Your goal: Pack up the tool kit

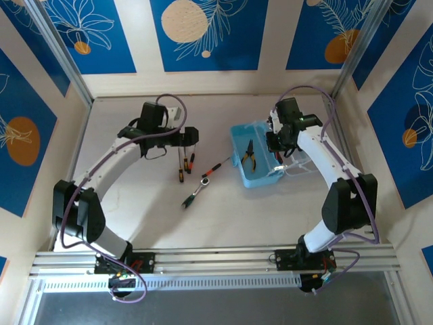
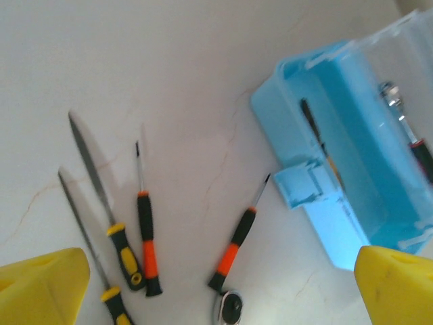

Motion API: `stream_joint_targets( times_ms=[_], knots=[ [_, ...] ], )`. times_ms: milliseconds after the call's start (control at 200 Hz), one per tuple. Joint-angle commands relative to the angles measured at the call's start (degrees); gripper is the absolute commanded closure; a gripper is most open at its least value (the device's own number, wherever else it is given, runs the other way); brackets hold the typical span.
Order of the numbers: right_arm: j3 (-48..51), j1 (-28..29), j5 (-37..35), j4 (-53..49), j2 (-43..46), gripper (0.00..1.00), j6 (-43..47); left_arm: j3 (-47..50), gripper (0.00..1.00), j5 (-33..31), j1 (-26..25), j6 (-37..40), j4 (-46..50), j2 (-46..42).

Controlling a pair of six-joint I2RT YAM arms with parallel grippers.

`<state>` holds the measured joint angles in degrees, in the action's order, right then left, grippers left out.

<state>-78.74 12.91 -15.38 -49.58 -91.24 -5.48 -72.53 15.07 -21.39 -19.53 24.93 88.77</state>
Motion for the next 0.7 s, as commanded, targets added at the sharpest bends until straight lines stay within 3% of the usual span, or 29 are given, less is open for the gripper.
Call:
stream_joint_targets(
  times_ms=[0,440,695],
  knots=[
    [-1.83,-0.25,-6.38,-0.41,-1.73,1.00,2.82,2.66,0.00,-1.27,-0.09,0.99,2.01,-1.21],
    [-4.66,2.25,-15.24,1.02,-8.37,1.00,4.42,3.46,0.00,0.30,-0.06,0.37,1.48,-0.83],
    [-6.12,3.25,-16.00,0.05,-9.73,0.71,4.42,3.52,0.00,0.92,-0.06,0.50,1.36,-0.85]
  ],
)
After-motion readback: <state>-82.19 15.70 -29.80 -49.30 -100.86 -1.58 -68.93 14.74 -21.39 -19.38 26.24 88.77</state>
